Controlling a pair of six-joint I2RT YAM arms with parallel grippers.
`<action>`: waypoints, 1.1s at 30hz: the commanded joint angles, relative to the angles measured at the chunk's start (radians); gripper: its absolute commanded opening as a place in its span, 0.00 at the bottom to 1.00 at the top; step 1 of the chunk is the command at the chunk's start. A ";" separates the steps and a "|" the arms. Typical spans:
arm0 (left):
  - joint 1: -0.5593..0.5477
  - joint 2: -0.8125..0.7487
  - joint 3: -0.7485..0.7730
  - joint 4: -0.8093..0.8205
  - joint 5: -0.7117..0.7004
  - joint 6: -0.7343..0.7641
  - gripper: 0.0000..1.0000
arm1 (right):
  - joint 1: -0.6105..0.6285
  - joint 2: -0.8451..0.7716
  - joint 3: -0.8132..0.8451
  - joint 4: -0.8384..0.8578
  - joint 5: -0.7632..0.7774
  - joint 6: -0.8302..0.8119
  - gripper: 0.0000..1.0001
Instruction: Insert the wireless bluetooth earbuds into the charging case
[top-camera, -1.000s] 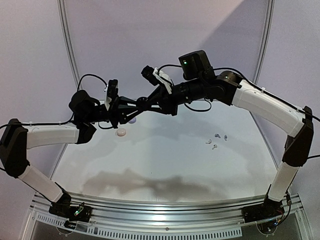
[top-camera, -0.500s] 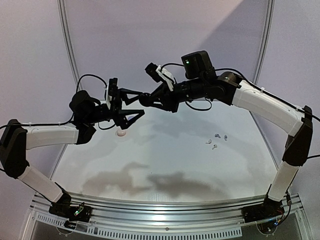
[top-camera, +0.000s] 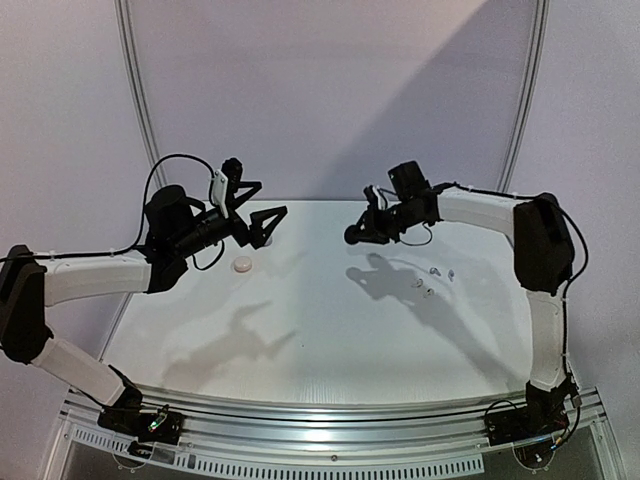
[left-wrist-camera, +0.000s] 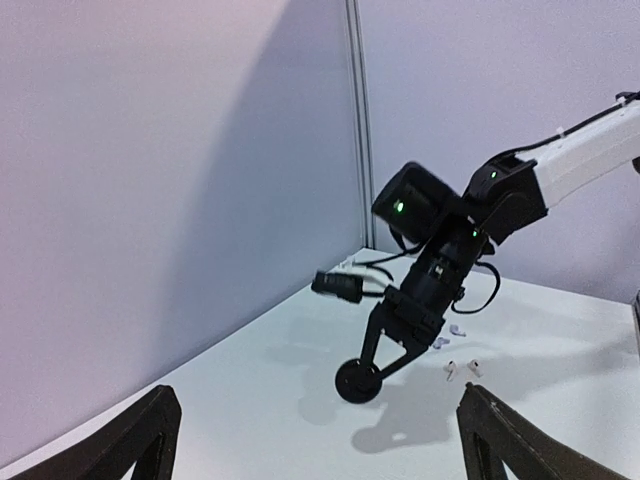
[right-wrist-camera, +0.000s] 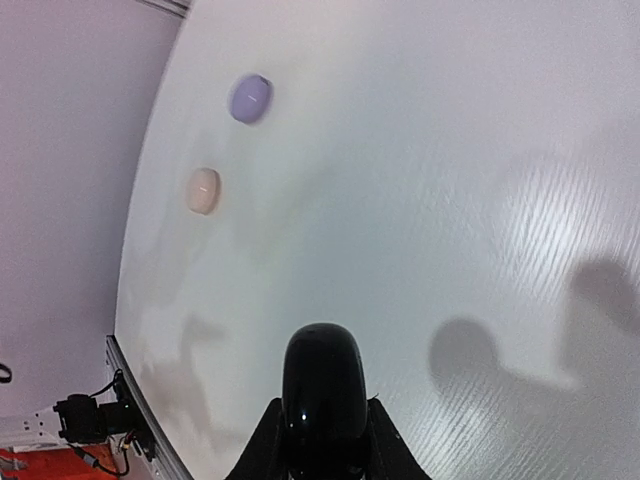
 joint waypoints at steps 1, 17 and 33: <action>-0.011 -0.024 -0.024 -0.056 -0.036 0.042 0.99 | 0.006 0.127 0.059 -0.079 -0.097 0.142 0.02; -0.011 -0.019 -0.026 -0.057 -0.017 0.052 0.99 | -0.061 0.257 0.074 -0.218 -0.112 0.088 0.41; 0.019 0.075 0.121 -0.411 -0.006 0.180 0.99 | -0.063 0.068 0.203 -0.330 0.255 -0.103 0.99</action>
